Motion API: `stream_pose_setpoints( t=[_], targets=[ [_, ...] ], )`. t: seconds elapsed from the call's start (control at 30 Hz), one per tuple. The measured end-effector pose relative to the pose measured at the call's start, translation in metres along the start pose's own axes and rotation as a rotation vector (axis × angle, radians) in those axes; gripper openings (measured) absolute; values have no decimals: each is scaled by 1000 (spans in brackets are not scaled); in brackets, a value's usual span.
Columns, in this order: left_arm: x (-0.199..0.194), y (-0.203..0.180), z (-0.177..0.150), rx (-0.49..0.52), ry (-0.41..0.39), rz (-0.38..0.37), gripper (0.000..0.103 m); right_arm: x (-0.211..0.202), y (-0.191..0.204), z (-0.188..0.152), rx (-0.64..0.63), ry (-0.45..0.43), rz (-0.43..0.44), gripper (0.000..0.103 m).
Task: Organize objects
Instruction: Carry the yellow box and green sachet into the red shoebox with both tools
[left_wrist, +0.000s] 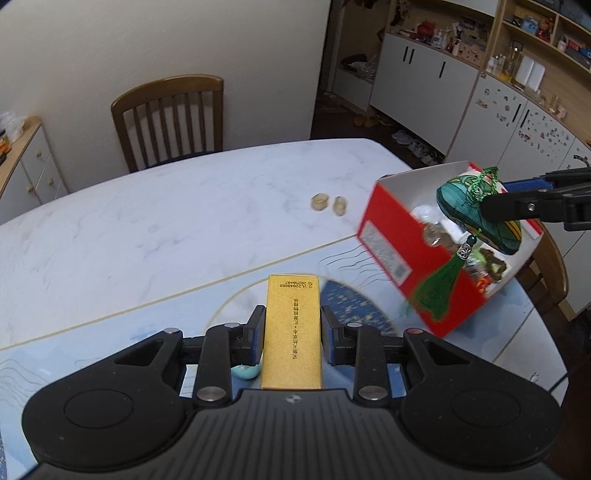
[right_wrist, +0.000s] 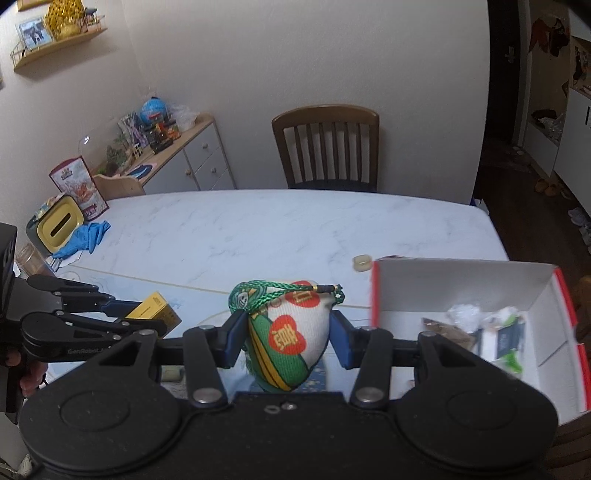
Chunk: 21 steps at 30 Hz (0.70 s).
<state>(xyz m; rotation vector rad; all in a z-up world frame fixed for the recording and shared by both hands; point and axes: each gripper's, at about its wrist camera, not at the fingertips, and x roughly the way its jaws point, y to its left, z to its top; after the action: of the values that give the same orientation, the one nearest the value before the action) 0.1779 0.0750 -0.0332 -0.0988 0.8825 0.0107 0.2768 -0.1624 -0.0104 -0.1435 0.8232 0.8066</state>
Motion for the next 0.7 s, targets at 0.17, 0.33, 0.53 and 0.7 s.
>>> stream_pose_setpoints(
  t=[0.17,0.33,0.53,0.7],
  targets=[
    [1,-38,19,24,-14,4,30,-18,-33,0,-4,-27,-14,47],
    [9,-82,36,54,-24,-11,30,-33,-71,-2,10,-42,-28,47],
    [30,-136,55,101,-21,-31,30,-48,-114,-7,20,-53,-49,47],
    [51,-174,66,136,-14,-46,30,-55,-149,-15,46,-52,-65,47]
  ],
)
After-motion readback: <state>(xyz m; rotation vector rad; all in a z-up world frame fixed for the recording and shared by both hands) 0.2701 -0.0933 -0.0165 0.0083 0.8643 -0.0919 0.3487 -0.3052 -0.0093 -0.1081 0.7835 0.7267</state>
